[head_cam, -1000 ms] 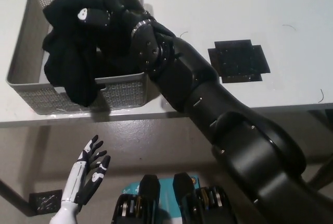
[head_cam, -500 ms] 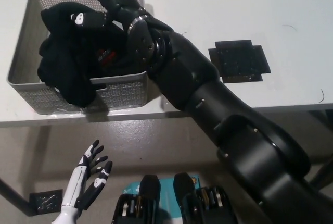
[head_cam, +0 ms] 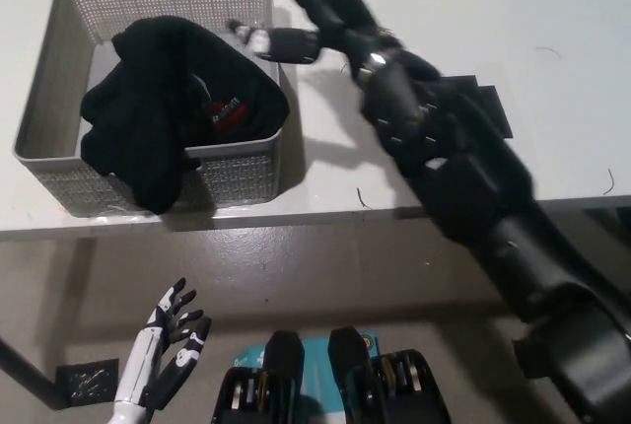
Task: Use the right hand to pick up a t shirt on the right hand side and place it into a contianer on the left side
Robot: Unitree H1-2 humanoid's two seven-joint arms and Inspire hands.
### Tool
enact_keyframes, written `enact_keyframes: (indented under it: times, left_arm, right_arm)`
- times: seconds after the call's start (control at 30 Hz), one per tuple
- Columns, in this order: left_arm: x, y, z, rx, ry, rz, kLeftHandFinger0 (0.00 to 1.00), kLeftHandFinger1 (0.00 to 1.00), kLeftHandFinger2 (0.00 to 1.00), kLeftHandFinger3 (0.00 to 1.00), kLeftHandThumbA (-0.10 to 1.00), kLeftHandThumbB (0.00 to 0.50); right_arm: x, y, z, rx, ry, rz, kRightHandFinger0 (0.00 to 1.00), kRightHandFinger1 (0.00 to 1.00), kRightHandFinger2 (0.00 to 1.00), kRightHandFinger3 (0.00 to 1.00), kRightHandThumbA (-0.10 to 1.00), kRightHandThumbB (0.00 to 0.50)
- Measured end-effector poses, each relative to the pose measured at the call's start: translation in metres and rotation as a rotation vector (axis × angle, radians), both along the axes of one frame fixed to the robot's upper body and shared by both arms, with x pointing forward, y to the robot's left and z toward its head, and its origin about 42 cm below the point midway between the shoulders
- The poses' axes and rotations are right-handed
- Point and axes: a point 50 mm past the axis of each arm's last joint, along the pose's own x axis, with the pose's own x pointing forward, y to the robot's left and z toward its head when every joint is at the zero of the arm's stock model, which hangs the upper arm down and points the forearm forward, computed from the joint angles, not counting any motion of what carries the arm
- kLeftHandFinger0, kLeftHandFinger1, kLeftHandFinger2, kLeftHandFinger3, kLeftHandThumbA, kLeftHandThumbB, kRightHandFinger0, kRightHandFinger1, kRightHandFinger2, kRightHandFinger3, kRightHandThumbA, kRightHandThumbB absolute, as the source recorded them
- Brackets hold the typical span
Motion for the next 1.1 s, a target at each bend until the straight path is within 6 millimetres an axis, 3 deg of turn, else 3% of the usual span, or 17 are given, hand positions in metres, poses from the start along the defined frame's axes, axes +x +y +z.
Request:
enact_keyframes:
  times: [0.13, 0.23, 0.3, 0.33, 0.47, 0.57, 0.6, 0.63, 0.73, 0.8, 0.87, 0.97, 1.1]
  left_arm:
    - [0.000, 0.000, 0.000, 0.000, 0.002, 0.001, 0.72, 0.80, 0.90, 1.00, 0.72, 0.370]
    - [0.000, 0.000, -0.001, 0.000, 0.003, 0.001, 0.72, 0.80, 0.90, 1.00, 0.72, 0.375]
    - [0.000, 0.000, -0.001, 0.000, 0.004, 0.002, 0.73, 0.81, 0.91, 1.00, 0.72, 0.359]
    - [0.000, 0.000, -0.001, 0.000, 0.005, 0.002, 0.73, 0.81, 0.91, 1.00, 0.71, 0.359]
    - [0.000, 0.001, -0.002, 0.000, 0.008, 0.004, 0.74, 0.82, 0.92, 1.00, 0.71, 0.368]
    - [0.000, 0.002, -0.003, 0.000, 0.011, 0.007, 0.73, 0.80, 0.90, 1.00, 0.70, 0.378]
    - [0.000, 0.002, -0.003, -0.001, 0.012, 0.008, 0.73, 0.80, 0.90, 1.00, 0.70, 0.378]
    - [0.000, 0.003, -0.003, -0.001, 0.013, 0.011, 0.73, 0.80, 0.91, 1.00, 0.70, 0.383]
    - [0.000, 0.005, -0.003, -0.003, 0.012, 0.019, 0.73, 0.80, 0.91, 1.00, 0.69, 0.372]
    - [0.000, 0.006, -0.003, -0.005, 0.011, 0.023, 0.73, 0.80, 0.91, 1.00, 0.70, 0.382]
    - [0.001, 0.006, -0.003, -0.007, 0.011, 0.025, 0.73, 0.80, 0.91, 1.00, 0.71, 0.380]
    - [0.002, 0.006, -0.002, -0.009, 0.008, 0.025, 0.72, 0.80, 0.91, 1.00, 0.72, 0.391]
    - [0.001, 0.006, -0.003, -0.012, 0.011, 0.028, 0.73, 0.80, 0.91, 1.00, 0.70, 0.368]
  right_arm:
    - [-0.015, -0.038, -0.017, 0.025, -0.009, -0.034, 1.00, 1.00, 1.00, 1.00, 0.73, 0.251]
    - [-0.031, -0.062, -0.031, 0.044, -0.017, -0.055, 1.00, 1.00, 1.00, 1.00, 0.71, 0.237]
    - [-0.045, -0.078, -0.044, 0.058, -0.014, -0.069, 1.00, 1.00, 1.00, 1.00, 0.62, 0.171]
    - [-0.053, -0.086, -0.051, 0.064, -0.011, -0.077, 1.00, 1.00, 1.00, 1.00, 0.62, 0.170]
    - [-0.092, -0.118, -0.086, 0.091, 0.016, -0.113, 1.00, 1.00, 1.00, 1.00, 0.63, 0.125]
    - [-0.130, -0.142, -0.110, 0.115, 0.039, -0.145, 1.00, 1.00, 1.00, 1.00, 0.81, 0.130]
    - [-0.142, -0.149, -0.119, 0.119, 0.048, -0.153, 1.00, 1.00, 1.00, 1.00, 0.82, 0.129]
    - [-0.158, -0.156, -0.133, 0.116, 0.071, -0.164, 1.00, 1.00, 1.00, 1.00, 0.80, 0.088]
    - [-0.206, -0.178, -0.183, 0.090, 0.175, -0.213, 1.00, 1.00, 1.00, 1.00, 0.81, 0.080]
    - [-0.236, -0.189, -0.216, 0.068, 0.253, -0.249, 1.00, 1.00, 1.00, 1.00, 0.91, 0.128]
    - [-0.257, -0.198, -0.243, 0.054, 0.320, -0.279, 1.00, 1.00, 1.00, 1.00, 0.96, 0.137]
    - [-0.280, -0.211, -0.274, 0.047, 0.390, -0.321, 1.00, 1.00, 1.00, 1.00, 1.00, 0.155]
    - [-0.289, -0.223, -0.295, 0.051, 0.417, -0.358, 1.00, 1.00, 1.00, 1.00, 1.00, 0.162]
